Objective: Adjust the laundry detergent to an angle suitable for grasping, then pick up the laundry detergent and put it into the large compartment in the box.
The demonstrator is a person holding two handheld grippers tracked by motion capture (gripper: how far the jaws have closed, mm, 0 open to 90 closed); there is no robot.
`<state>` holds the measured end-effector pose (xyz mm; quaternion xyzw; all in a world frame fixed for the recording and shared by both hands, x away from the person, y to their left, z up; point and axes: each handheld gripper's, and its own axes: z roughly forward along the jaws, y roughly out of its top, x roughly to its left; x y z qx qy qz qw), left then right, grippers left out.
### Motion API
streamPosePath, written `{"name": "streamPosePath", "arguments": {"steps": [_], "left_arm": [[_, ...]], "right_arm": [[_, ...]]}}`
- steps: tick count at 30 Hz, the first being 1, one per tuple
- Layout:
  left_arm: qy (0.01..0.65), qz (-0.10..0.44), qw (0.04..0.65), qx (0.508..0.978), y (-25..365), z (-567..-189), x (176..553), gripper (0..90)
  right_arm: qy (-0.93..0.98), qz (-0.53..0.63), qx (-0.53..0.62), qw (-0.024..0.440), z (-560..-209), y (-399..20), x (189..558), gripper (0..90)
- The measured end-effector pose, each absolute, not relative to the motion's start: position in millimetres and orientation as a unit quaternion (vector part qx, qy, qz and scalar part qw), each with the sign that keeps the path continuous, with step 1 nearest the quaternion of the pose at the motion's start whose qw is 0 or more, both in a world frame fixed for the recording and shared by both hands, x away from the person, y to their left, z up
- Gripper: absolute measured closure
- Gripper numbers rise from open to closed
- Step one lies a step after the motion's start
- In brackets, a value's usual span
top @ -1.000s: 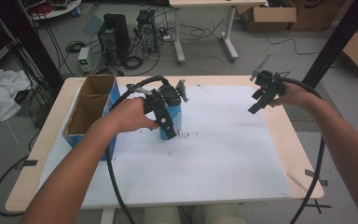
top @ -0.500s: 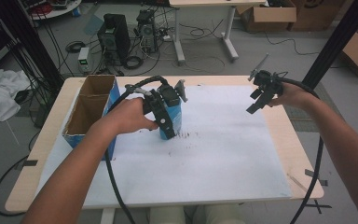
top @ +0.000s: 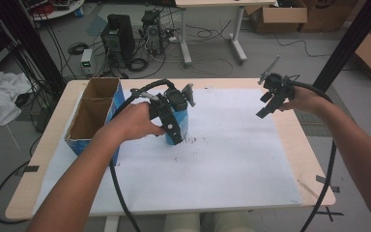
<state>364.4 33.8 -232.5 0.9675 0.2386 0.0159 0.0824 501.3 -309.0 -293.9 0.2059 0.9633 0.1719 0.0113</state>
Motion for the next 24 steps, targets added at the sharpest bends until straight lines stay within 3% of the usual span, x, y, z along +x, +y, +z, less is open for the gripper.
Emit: {"name": "streamPosePath", "arguments": {"steps": [24], "left_arm": [[0.316, 0.035, 0.085, 0.944, 47.9, -231.1, 369.6, 19.9]], "right_arm": [[0.962, 0.177, 0.208, 0.015, -295.3, -305.6, 503.1, 16.2]]}}
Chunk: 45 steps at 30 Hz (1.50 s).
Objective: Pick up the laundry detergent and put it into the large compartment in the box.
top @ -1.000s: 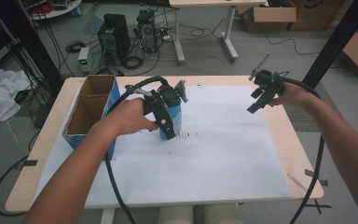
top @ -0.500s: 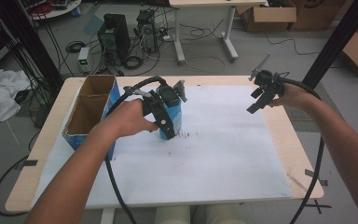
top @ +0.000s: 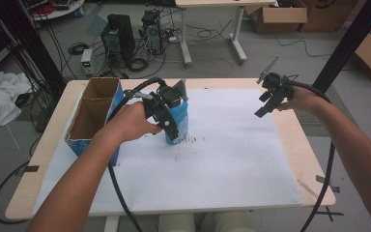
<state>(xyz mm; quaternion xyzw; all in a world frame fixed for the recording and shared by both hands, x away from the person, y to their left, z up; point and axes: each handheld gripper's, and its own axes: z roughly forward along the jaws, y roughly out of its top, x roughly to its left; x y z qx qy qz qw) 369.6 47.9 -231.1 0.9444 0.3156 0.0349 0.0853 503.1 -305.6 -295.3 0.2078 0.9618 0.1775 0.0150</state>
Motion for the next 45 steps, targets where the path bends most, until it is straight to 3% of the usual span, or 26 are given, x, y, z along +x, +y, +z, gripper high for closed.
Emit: {"name": "streamPosePath", "arguments": {"steps": [10, 27, 45], "left_arm": [[0.359, 0.049, 0.096, 0.927, 51.6, -229.3, 377.2, 19.7], [0.368, 0.061, 0.115, 0.921, 52.4, -234.5, 393.9, 19.6], [0.374, 0.041, 0.120, 0.919, 42.5, -245.4, 422.2, 19.7]], "right_arm": [[0.962, 0.176, 0.207, 0.020, -293.6, -303.0, 500.5, 16.1], [0.962, 0.177, 0.206, 0.020, -292.2, -303.4, 500.0, 16.2], [0.962, 0.178, 0.205, 0.017, -293.9, -303.3, 504.1, 16.2]]}}
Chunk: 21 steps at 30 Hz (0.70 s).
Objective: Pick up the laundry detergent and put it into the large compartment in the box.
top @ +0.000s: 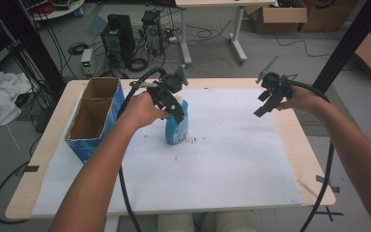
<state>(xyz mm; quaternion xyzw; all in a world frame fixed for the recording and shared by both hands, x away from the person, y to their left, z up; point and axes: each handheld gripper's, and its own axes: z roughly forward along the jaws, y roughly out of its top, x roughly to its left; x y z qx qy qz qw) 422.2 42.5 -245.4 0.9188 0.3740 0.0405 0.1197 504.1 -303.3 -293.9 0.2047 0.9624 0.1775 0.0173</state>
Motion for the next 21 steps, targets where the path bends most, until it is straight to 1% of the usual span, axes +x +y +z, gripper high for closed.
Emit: {"name": "streamPosePath", "arguments": {"steps": [21], "left_arm": [[0.383, 0.019, 0.099, 0.918, 27.2, -256.5, 457.1, 19.6]], "right_arm": [[0.962, 0.180, 0.207, 0.010, -297.1, -305.0, 509.6, 16.2]]}}
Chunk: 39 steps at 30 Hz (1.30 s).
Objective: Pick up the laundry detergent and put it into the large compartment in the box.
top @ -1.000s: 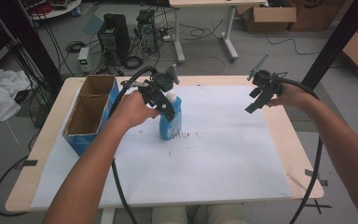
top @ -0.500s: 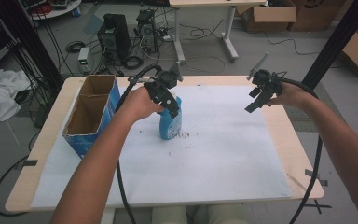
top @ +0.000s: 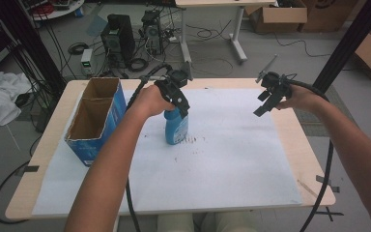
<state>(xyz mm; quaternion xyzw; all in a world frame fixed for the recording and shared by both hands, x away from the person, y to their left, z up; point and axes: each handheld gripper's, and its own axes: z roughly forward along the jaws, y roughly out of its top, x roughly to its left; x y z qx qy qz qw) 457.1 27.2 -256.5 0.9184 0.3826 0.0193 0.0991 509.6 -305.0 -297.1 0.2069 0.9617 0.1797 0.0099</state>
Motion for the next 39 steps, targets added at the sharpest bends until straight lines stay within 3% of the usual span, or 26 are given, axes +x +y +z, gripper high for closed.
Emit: {"name": "streamPosePath", "arguments": {"steps": [39], "left_arm": [[0.398, 0.005, 0.075, 0.914, 25.6, -284.3, 482.7, 20.2]], "right_arm": [[0.962, 0.178, 0.208, 0.008, -297.7, -308.3, 510.1, 16.2]]}}
